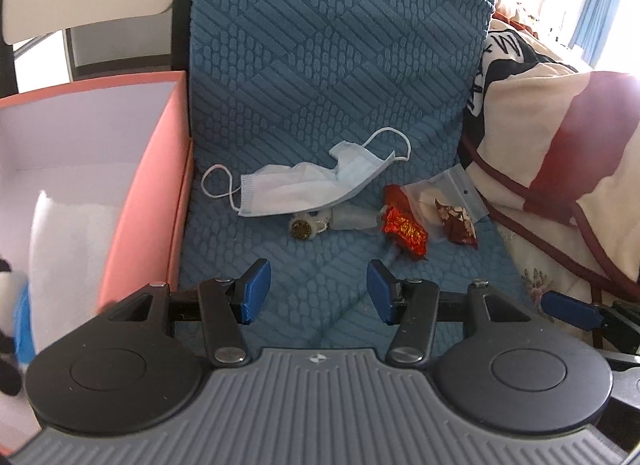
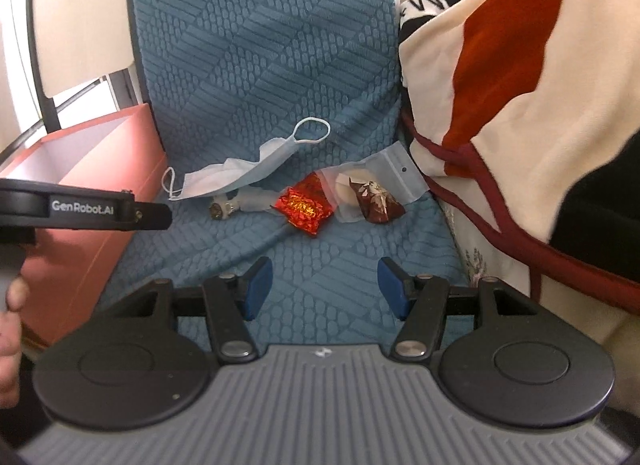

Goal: Organize soft objects
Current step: 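Close the left tool on the blue face mask while the right tool grasps the red candy bag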

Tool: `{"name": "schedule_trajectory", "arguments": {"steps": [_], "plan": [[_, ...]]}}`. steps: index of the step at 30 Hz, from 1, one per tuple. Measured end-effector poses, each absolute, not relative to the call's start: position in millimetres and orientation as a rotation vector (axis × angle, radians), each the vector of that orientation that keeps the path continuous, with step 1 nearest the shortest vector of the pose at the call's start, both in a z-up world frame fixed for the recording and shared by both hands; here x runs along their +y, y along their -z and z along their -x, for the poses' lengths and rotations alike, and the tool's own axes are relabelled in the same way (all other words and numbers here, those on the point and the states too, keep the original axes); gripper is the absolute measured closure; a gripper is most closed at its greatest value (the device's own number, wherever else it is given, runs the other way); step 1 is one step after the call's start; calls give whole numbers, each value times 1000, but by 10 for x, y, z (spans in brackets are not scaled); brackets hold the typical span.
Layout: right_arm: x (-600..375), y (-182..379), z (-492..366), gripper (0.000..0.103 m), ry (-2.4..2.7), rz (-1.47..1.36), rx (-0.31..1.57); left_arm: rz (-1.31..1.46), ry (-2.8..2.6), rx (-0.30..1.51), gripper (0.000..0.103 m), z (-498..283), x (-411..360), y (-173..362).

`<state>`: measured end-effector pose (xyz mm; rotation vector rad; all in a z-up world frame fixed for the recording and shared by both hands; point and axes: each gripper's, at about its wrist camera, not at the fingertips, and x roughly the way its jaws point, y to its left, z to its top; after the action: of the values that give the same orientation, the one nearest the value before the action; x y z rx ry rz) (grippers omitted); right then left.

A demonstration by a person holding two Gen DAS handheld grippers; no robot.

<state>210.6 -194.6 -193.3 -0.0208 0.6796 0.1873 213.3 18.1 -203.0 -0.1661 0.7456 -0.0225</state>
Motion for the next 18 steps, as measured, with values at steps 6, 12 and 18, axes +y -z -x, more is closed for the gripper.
{"name": "schedule_trajectory", "arguments": {"steps": [6,12,18], "plan": [[-1978,2047,-2387,43,-202,-20,697,162,77,766,44,-2458,151,2047],[-2011,2153,-2707,43,-213,-100,717,161,131,772,44,-2769,149,2015],[-1898,2219,-2893,43,-257,-100,707,50,84,772,43,-3068,138,2057]]}}
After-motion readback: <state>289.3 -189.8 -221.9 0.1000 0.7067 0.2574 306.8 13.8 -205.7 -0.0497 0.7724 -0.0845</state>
